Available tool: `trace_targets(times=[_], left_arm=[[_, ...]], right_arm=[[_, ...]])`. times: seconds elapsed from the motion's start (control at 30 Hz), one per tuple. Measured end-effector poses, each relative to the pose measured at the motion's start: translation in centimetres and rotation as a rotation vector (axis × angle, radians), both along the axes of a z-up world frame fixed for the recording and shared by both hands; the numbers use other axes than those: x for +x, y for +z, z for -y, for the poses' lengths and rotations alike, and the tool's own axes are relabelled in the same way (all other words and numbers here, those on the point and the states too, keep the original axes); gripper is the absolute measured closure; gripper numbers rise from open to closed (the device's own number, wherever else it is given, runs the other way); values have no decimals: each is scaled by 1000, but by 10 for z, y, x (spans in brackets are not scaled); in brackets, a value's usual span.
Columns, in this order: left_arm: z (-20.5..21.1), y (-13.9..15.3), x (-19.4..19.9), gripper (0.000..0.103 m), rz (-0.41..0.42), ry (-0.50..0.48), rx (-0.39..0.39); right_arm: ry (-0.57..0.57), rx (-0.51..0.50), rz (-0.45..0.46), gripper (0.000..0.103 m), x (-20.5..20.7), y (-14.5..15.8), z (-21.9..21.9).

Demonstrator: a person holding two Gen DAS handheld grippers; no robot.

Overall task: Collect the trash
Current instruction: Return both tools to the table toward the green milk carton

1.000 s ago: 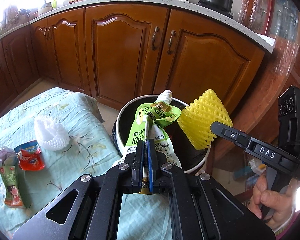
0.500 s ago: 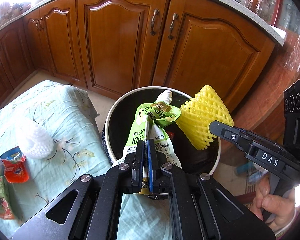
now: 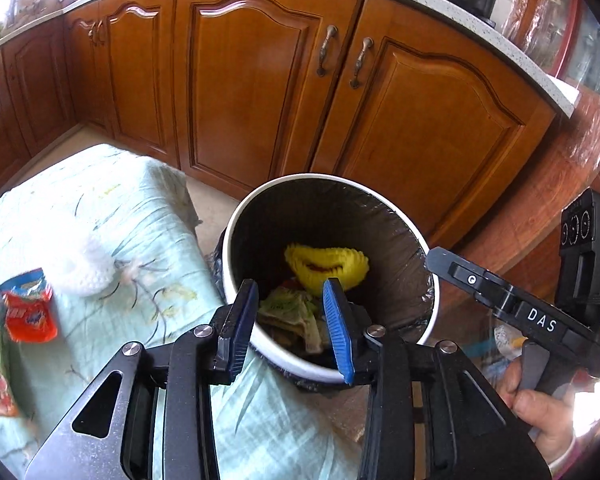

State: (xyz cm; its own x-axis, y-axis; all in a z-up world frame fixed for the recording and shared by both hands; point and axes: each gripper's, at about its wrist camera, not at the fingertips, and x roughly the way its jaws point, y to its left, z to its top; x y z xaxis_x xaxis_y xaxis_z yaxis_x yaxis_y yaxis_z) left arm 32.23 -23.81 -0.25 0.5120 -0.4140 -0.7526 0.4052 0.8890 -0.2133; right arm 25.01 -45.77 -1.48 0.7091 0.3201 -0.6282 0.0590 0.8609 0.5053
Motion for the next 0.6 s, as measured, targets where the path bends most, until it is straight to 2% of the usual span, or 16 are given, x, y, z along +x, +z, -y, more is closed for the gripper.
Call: trace_targets(times=[0.07,0.17,0.6], left_arm=[[-12,-1,-10,66,1,22,-20],[-35,-4,-26,61,0,67,-46],[-150,-13,-84,59,-17,279,-107]], right_arm=[[-1,13,13,33,-6,1,-3],[1,42,32,25,-17,0,-9],[138,54,58,24,-42,4,-82]])
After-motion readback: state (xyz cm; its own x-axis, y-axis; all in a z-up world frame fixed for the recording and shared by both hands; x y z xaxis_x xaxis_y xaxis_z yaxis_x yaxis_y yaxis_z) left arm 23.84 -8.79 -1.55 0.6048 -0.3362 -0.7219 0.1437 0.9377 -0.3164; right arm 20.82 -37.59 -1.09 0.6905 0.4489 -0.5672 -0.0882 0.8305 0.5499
